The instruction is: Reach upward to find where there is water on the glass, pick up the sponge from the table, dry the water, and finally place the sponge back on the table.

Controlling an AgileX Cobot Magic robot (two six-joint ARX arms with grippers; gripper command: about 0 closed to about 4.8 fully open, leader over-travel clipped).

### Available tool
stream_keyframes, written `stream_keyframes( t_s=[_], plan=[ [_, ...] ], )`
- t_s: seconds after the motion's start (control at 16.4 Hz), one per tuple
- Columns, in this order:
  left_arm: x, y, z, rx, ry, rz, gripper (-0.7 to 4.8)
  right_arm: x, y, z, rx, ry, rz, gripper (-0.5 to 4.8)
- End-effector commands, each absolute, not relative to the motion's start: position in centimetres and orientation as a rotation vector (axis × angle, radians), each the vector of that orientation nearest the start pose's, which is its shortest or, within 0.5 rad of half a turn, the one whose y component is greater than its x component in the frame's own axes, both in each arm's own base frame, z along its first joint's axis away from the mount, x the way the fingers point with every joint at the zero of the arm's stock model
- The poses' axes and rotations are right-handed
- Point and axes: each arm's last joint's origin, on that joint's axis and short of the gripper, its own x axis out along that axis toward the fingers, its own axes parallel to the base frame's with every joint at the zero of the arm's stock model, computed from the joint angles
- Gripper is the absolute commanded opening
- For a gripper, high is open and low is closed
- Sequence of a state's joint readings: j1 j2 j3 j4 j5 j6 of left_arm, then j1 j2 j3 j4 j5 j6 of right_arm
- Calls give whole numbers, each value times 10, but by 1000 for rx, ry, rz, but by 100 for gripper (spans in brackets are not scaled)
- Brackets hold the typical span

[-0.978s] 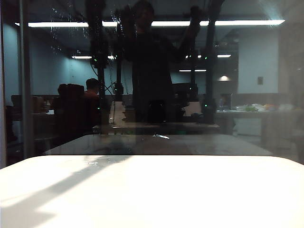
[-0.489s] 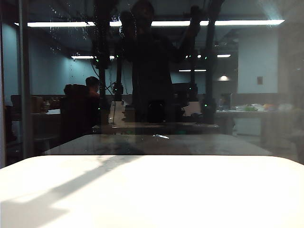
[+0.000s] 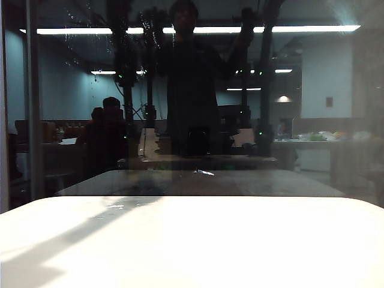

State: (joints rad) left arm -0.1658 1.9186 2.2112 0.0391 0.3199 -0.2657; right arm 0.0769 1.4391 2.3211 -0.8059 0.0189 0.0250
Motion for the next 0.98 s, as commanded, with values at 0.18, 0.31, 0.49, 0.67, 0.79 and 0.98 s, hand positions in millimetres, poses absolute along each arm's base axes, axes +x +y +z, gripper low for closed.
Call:
stream_keyframes(
  t_s=[0.18, 0.31, 0.49, 0.67, 0.79, 0.98],
  plan=[
    [395, -18, 524, -182, -224, -299, -6, 187, 14, 603, 28, -102, 58, -9],
    [386, 6, 530, -172, -230, -236, -6, 187, 14, 603, 28, -103, 58, -9],
    [376, 40, 534, -164, -224, -145, -6, 187, 14, 603, 28, -105, 58, -9],
    [373, 49, 536, -166, -233, -127, -6, 187, 14, 604, 28, -105, 58, -9],
    [374, 37, 536, -165, -226, -188, -6, 187, 14, 604, 28, -105, 58, -9],
    [382, -7, 532, -176, -224, -306, -6, 187, 14, 604, 28, -105, 58, -9]
  ],
)
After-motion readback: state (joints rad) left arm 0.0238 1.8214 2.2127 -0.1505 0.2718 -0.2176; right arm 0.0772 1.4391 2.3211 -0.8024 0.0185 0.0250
